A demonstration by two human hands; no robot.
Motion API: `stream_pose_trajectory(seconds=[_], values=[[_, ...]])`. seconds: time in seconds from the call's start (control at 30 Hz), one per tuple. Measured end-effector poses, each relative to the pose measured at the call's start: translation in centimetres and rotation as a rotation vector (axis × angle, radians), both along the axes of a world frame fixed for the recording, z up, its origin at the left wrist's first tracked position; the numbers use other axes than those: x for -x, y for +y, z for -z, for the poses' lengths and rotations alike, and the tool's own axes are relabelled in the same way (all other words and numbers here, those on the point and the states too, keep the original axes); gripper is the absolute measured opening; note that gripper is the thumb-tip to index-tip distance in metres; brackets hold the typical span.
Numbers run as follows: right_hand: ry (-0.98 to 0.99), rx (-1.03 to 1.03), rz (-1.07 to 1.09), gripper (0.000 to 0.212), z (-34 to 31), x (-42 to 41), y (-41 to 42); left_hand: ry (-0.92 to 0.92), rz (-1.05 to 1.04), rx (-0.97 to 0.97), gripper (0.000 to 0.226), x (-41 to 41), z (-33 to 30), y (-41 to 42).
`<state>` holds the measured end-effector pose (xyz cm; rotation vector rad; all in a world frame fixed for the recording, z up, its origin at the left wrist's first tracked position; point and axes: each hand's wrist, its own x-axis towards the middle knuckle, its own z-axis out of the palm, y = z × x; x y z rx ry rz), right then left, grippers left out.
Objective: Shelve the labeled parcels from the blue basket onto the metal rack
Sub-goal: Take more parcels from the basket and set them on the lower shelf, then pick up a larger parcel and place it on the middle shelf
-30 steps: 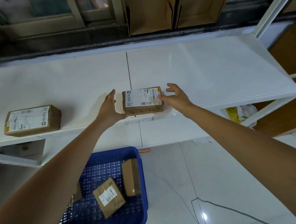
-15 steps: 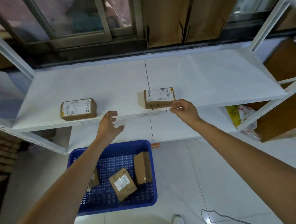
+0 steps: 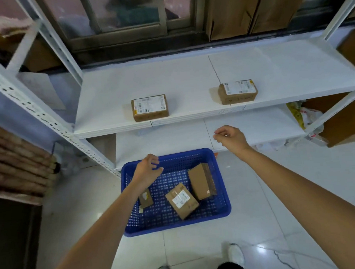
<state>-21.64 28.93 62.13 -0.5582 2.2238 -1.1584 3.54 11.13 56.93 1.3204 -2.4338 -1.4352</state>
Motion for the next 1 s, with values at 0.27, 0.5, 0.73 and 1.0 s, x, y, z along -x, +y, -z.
stream_pose_trajectory(seconds=[0.27, 0.5, 0.73, 1.0], values=[[-0.050, -0.074, -0.091, 0.017, 9.3, -7.2, -0.9, -0.112, -0.029, -0.093, 0.031, -4.0, 10.3, -0.4], [-0.073, -0.147, -0.204, 0.018, 25.9, -9.0, -2.7, -0.172, -0.061, -0.080, 0.026, -4.8, 26.6, -1.5], [-0.006, -0.227, -0.277, 0.035, 44.0, -7.1, -6.0, -0.318, -0.107, -0.137, 0.040, -2.4, 43.8, -3.8], [0.003, -0.549, -0.532, 0.041, 60.5, -4.9, -8.9, -0.630, 0.126, -0.404, 0.069, 2.1, 57.4, -4.4]])
